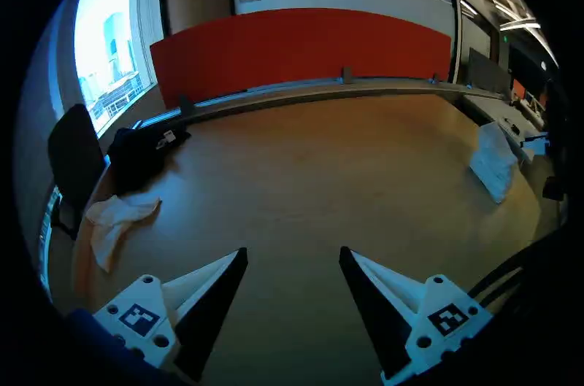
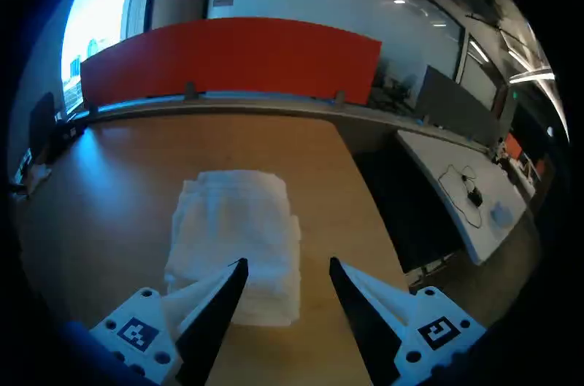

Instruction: Fold towel

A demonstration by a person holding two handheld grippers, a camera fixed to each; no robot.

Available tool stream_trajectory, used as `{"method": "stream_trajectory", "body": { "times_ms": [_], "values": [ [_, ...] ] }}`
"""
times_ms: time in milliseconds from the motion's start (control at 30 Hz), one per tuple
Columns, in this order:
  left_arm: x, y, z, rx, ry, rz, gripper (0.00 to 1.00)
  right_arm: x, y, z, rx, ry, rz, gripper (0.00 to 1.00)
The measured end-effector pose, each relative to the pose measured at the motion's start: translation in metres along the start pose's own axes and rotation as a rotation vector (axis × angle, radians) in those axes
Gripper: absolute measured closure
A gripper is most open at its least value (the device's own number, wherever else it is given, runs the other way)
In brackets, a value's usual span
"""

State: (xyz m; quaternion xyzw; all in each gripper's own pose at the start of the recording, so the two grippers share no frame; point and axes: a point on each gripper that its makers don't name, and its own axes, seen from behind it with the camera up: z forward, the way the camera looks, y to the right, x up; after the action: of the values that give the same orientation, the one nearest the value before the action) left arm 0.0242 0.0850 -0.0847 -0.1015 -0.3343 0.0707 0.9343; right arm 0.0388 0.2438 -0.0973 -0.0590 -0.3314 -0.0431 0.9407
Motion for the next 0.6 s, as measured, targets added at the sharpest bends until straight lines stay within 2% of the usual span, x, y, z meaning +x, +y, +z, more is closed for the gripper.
{"method": "stream_trajectory", "body": {
  "times_ms": [200,367,500,600],
  "values": [
    [0.004,-0.004,0.000,0.007,0.018,-0.021,0.06,0.038,-0.016,-0.011,0.000,0.148,0.056,0.14],
    [0.009,-0.008,0.000,0.018,0.041,-0.035,0.06,0.069,-0.027,-0.024,0.016,0.277,0.142,0.14],
    [0.014,-0.011,0.001,0.024,0.057,-0.043,0.06,0.083,-0.037,-0.031,0.037,0.331,0.187,0.14],
    [0.018,-0.012,0.001,0.028,0.070,-0.052,0.07,0.088,-0.043,-0.032,0.041,0.351,0.181,0.14]
  ]
}}
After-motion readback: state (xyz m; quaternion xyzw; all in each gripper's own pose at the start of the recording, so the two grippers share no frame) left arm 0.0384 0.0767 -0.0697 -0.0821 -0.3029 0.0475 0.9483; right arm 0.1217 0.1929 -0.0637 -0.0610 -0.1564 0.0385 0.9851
